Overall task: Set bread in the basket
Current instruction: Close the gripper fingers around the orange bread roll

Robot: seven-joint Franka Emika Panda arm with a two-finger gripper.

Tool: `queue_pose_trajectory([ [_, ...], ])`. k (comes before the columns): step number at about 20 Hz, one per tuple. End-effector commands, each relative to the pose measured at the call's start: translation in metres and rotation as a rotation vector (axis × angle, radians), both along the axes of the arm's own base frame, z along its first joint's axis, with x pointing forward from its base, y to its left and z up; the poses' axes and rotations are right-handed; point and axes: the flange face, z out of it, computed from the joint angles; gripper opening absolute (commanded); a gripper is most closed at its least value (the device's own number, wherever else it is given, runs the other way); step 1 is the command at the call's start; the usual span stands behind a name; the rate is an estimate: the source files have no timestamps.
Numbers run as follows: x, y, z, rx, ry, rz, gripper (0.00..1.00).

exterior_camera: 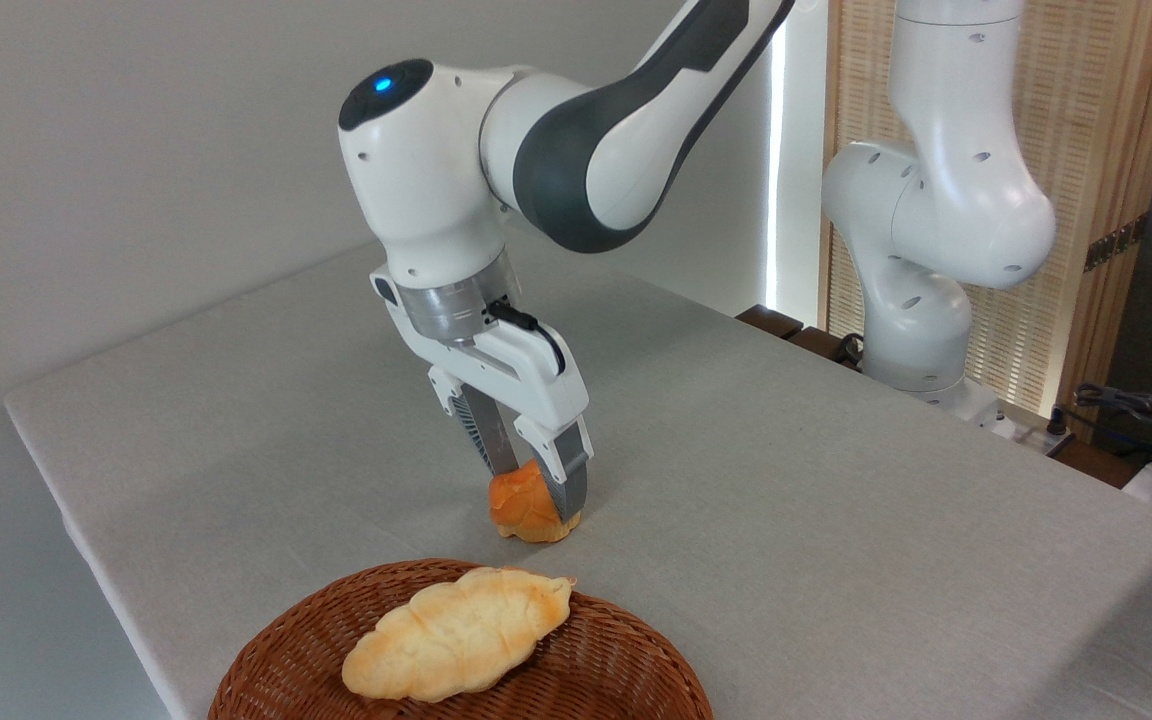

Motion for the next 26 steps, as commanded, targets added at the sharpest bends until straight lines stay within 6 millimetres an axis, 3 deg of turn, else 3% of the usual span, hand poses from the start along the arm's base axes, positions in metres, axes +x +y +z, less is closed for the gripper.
queue_pose_trajectory([
  [1,-0.002,0.001,-0.011,0.000,0.021,-0.014,0.71],
  [2,-0.002,0.001,-0.011,0.000,0.021,-0.014,0.59],
  [4,-0.002,0.001,-0.011,0.000,0.021,-0.014,0.48],
  [6,-0.001,0.000,-0.010,0.000,0.020,-0.017,0.43],
  [18,0.001,0.001,0.000,-0.004,0.000,-0.029,0.40],
  [26,0.010,-0.001,0.028,-0.014,-0.060,-0.054,0.39],
])
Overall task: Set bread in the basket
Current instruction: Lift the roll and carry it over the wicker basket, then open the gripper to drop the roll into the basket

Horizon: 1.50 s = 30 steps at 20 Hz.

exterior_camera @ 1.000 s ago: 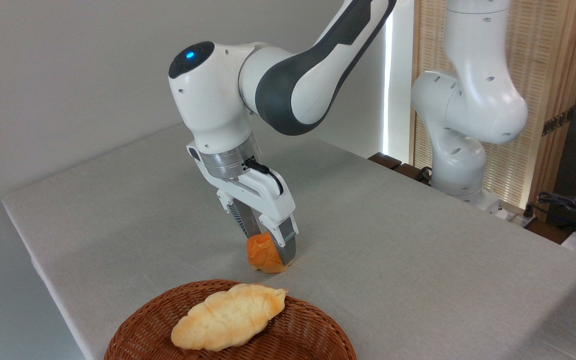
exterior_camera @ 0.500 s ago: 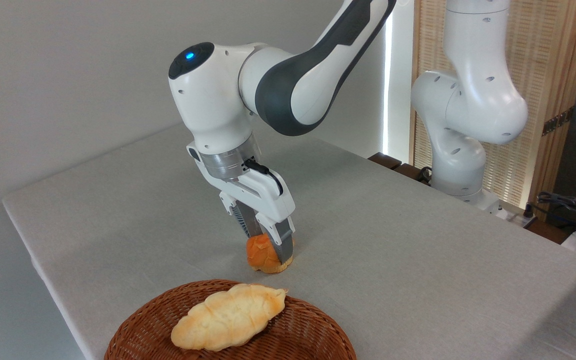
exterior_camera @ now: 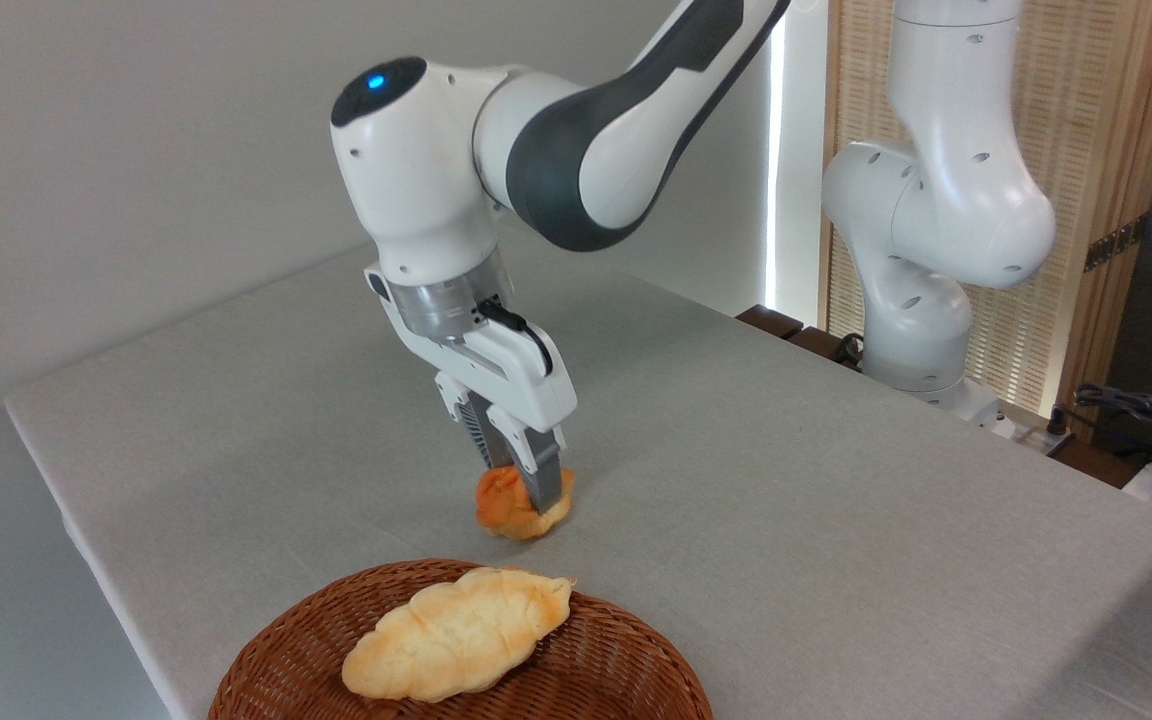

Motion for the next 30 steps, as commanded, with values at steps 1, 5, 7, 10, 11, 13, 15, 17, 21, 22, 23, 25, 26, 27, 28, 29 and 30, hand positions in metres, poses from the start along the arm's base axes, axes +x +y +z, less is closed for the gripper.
queue_pose_trajectory([
  [1,0.004,0.000,0.021,-0.007,-0.042,-0.015,0.39],
  [5,0.018,0.011,0.062,-0.028,-0.145,0.013,0.39],
  [7,0.029,0.030,0.082,-0.035,-0.220,0.051,0.39],
  [10,0.044,0.056,0.105,-0.039,-0.359,0.096,0.45],
  [11,0.049,0.067,0.111,-0.035,-0.419,0.113,0.47],
  [13,0.056,0.073,0.115,-0.030,-0.483,0.121,0.67],
  [15,0.061,0.080,0.116,-0.026,-0.524,0.132,1.00],
  [17,0.062,0.088,0.116,-0.023,-0.542,0.146,1.00],
  [21,0.063,0.090,0.116,-0.023,-0.548,0.153,1.00],
  [22,0.063,0.090,0.117,-0.023,-0.550,0.153,1.00],
  [23,0.063,0.090,0.117,-0.023,-0.550,0.153,1.00],
  [25,0.063,0.090,0.117,-0.023,-0.550,0.153,1.00],
  [26,0.063,0.090,0.117,-0.023,-0.550,0.154,1.00],
  [27,0.063,0.090,0.117,-0.024,-0.548,0.157,1.00],
  [28,0.063,0.089,0.117,-0.024,-0.548,0.157,1.00],
  [29,0.063,0.089,0.117,-0.025,-0.548,0.159,1.00],
  [30,0.063,0.089,0.117,-0.025,-0.548,0.159,1.00],
])
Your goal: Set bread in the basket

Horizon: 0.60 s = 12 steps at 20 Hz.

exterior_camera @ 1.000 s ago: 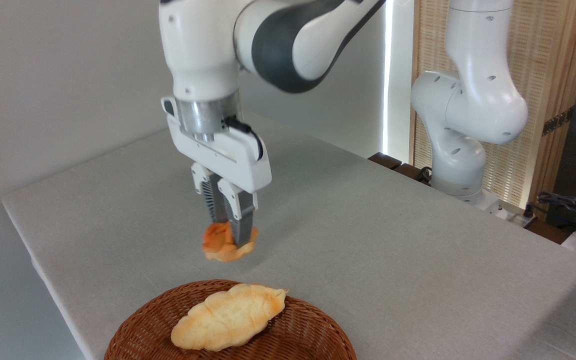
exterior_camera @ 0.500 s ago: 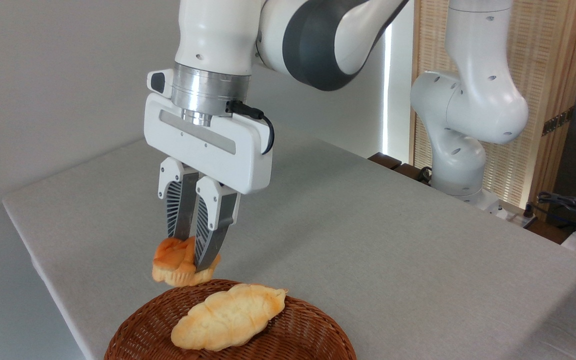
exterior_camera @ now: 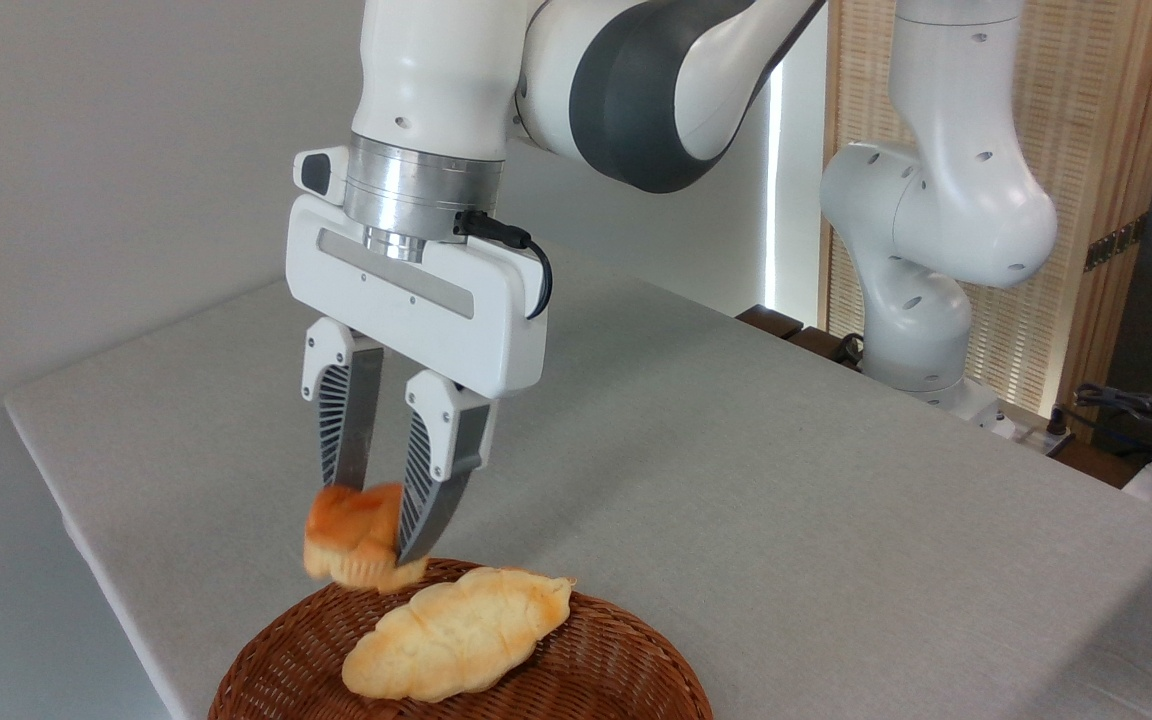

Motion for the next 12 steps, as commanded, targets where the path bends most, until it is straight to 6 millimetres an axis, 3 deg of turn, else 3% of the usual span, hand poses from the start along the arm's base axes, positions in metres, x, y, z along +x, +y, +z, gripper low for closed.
queue_pose_trajectory([
  [1,0.001,0.002,0.004,0.000,-0.016,0.005,1.00],
  [7,-0.003,0.001,0.005,-0.004,0.013,0.007,1.00],
  [12,-0.015,-0.012,0.004,-0.023,0.174,-0.006,1.00],
])
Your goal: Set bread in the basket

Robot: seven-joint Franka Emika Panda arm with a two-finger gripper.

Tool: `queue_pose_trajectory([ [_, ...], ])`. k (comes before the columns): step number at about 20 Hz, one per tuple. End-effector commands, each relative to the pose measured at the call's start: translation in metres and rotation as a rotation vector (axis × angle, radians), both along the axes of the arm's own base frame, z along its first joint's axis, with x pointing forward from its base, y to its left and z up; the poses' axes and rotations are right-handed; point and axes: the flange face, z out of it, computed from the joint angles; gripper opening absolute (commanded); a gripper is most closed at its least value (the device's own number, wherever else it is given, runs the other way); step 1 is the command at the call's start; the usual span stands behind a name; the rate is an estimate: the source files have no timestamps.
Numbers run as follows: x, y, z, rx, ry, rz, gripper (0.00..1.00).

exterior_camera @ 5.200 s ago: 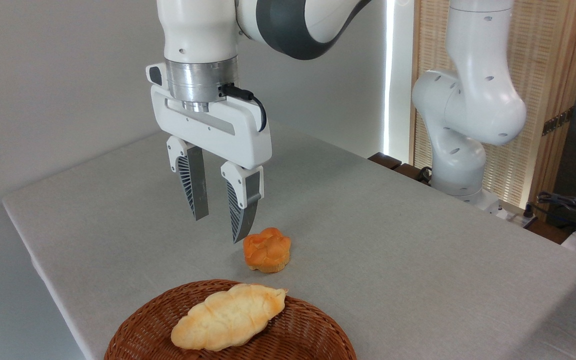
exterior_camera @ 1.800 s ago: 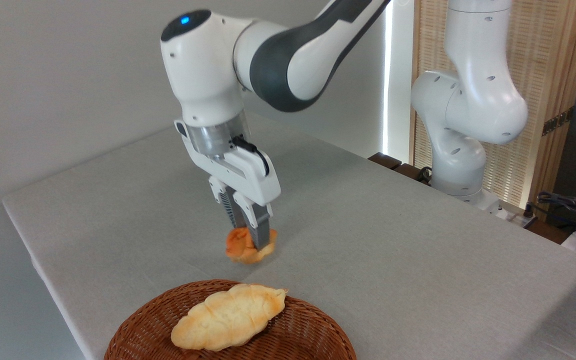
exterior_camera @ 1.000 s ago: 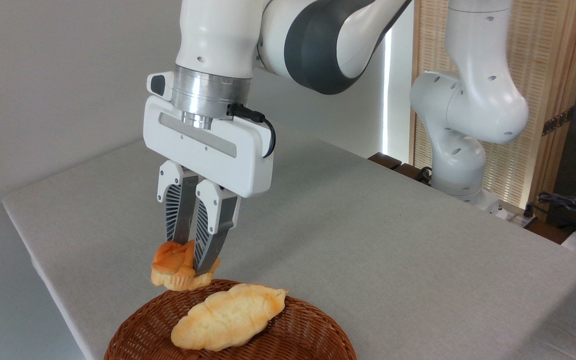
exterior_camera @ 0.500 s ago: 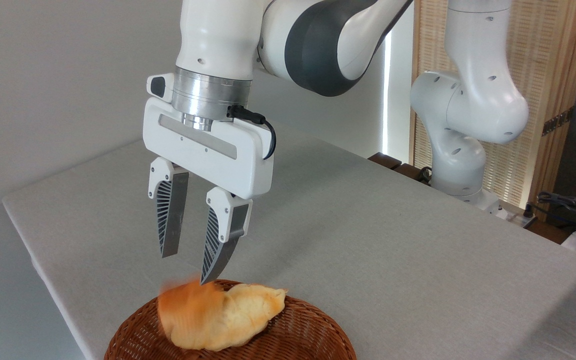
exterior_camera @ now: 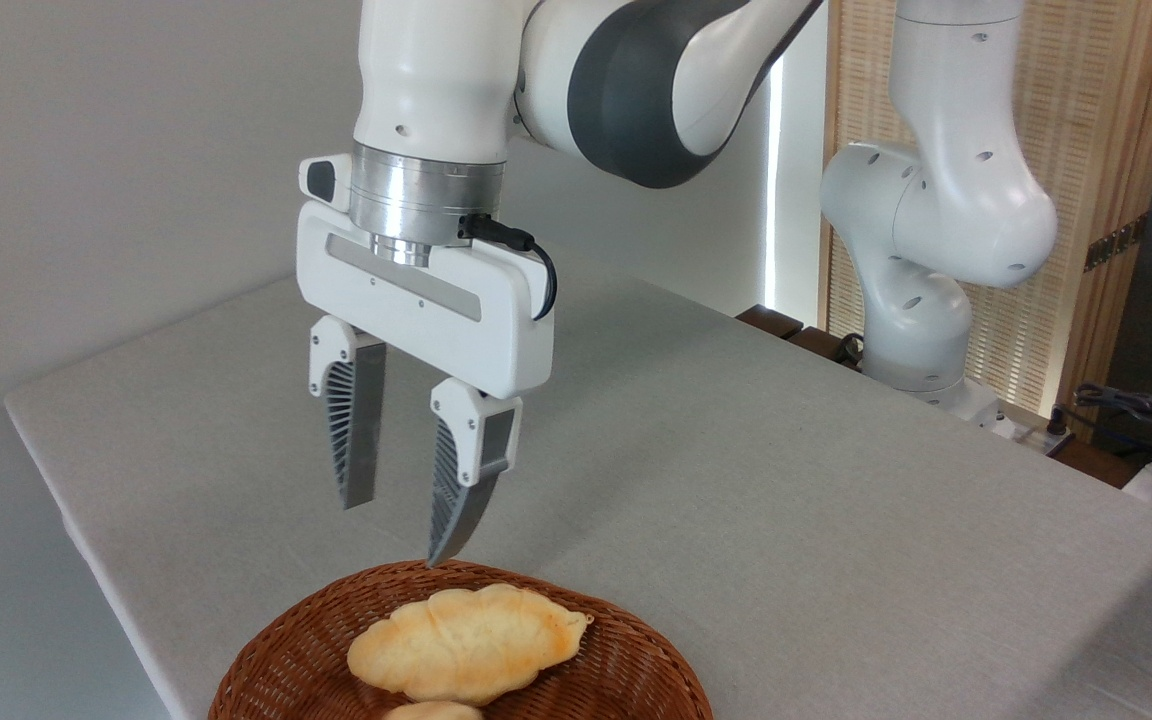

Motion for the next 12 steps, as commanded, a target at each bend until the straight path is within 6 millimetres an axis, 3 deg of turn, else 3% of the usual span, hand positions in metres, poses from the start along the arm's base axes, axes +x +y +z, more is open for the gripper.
queue_pose_trajectory([
  [1,-0.009,-0.009,0.012,-0.018,0.100,-0.001,1.00],
  [6,-0.020,-0.024,0.018,-0.020,0.235,-0.031,1.00],
  [12,-0.022,-0.024,0.019,-0.037,0.255,-0.030,1.00],
])
